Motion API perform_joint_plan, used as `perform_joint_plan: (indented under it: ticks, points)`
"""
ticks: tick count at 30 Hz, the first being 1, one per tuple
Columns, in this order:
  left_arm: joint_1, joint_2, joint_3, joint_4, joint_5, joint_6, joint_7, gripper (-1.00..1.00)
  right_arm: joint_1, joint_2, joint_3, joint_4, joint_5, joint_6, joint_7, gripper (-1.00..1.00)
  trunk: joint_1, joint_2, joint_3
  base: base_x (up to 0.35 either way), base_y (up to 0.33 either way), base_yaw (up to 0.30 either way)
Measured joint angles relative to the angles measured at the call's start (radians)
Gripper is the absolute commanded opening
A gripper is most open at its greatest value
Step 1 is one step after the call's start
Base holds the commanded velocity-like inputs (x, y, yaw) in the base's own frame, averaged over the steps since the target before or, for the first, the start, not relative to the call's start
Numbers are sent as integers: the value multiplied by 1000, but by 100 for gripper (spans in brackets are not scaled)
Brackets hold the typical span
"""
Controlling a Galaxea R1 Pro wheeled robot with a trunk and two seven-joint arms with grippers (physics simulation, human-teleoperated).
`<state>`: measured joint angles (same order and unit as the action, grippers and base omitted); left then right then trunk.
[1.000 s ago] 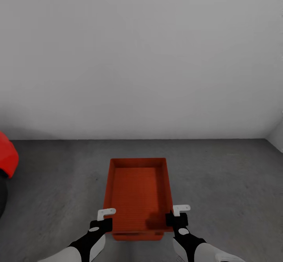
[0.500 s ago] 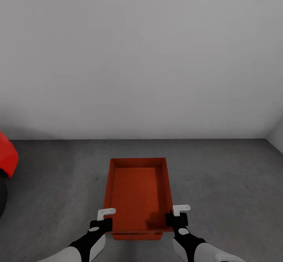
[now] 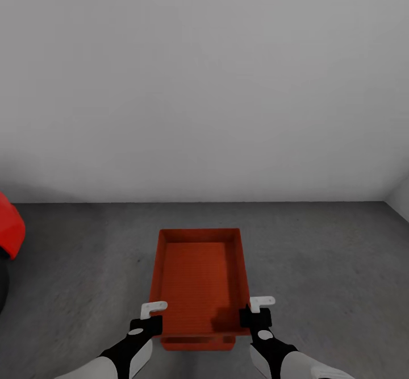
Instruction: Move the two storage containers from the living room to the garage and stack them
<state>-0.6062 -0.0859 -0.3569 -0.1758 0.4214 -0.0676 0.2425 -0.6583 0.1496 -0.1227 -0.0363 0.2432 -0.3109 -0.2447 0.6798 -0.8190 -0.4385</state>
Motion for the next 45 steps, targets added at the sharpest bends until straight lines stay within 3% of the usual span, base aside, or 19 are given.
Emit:
perform_joint_plan:
  ticks: [13,45]
  points:
    - [0,-1,-1,1,2,0,1,-100,0,-1,-1,0,1,1,2,-100,0,0,-2,2,0,0]
    - [0,-1,-1,0,3,0,1,-100,0,-1,-1,-1,1,1,2,-100,0,0,-51,0,0,0]
